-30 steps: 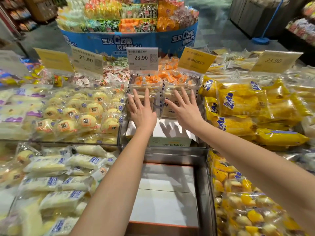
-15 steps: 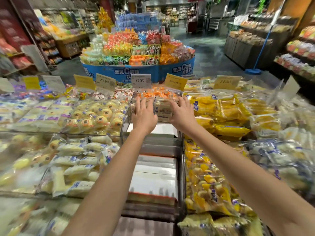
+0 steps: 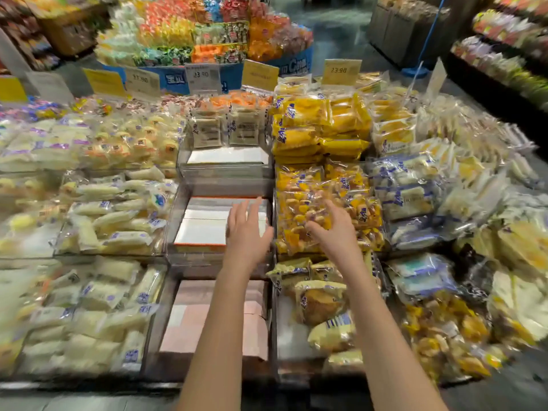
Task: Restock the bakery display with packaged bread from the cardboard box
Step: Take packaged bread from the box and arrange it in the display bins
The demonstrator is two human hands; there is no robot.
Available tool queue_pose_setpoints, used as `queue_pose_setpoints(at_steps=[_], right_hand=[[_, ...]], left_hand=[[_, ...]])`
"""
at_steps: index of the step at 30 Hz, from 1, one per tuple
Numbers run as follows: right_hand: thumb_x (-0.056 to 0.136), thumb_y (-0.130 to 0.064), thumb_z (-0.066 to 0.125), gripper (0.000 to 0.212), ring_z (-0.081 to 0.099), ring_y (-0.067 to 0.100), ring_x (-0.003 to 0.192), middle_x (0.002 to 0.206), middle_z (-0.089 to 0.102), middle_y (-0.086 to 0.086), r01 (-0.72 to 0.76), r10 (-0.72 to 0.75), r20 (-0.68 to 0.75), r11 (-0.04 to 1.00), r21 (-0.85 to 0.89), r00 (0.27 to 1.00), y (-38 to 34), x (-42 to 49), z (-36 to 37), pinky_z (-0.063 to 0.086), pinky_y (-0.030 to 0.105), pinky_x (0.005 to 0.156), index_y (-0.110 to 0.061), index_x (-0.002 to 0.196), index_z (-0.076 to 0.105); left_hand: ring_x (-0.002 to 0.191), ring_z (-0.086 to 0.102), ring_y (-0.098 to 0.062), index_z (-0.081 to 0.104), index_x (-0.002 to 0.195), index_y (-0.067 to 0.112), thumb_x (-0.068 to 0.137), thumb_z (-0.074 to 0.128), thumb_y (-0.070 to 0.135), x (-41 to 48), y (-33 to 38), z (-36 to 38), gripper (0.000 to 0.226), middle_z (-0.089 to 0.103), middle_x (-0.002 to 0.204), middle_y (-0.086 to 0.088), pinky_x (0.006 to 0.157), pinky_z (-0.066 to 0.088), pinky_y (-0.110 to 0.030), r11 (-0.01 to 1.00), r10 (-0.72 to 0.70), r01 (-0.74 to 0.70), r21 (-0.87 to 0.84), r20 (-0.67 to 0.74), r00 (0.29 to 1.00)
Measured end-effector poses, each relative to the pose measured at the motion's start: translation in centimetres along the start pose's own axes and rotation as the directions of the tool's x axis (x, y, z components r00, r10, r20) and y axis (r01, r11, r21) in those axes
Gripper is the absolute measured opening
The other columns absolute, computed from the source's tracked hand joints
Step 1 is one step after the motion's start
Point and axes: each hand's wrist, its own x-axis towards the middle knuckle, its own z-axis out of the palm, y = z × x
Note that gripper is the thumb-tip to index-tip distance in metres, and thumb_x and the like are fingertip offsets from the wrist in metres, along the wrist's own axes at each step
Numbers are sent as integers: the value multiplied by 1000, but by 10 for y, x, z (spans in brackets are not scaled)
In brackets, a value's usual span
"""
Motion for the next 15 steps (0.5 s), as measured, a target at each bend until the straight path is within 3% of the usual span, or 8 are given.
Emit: queue_pose_setpoints(at_steps=[4,10,15], right_hand=[[95,-32,60,66,23,25,146,159,25,5,-122,123,-111,992,20,986,42,-56,-21,29,52,116,-27,153,30],[97,-33,56,61,20,23,147,158,28,5,-203,195,-230,979,-14,954,78,-148,-36,22,47,119,-22,152,31],[97,-33,57,64,21,26,146,157,28,9,-408,387,-312,913,-3,868,127,-227,-64,24,45,119,-22,153,29]], left_hand=[[151,6,-25,26,154,17,98,54,25,-46,15,12,62,22,161,-6,121,7,-39,993,66,-63,-98,29,997],[149,16,-26,34,151,17,98,56,21,-104,29,44,57,32,158,-6,121,12,-41,941,284,-253,-224,119,951],[143,30,-30,42,146,14,98,57,18,-157,43,84,50,43,149,-10,120,21,-44,911,358,-284,-298,236,903]])
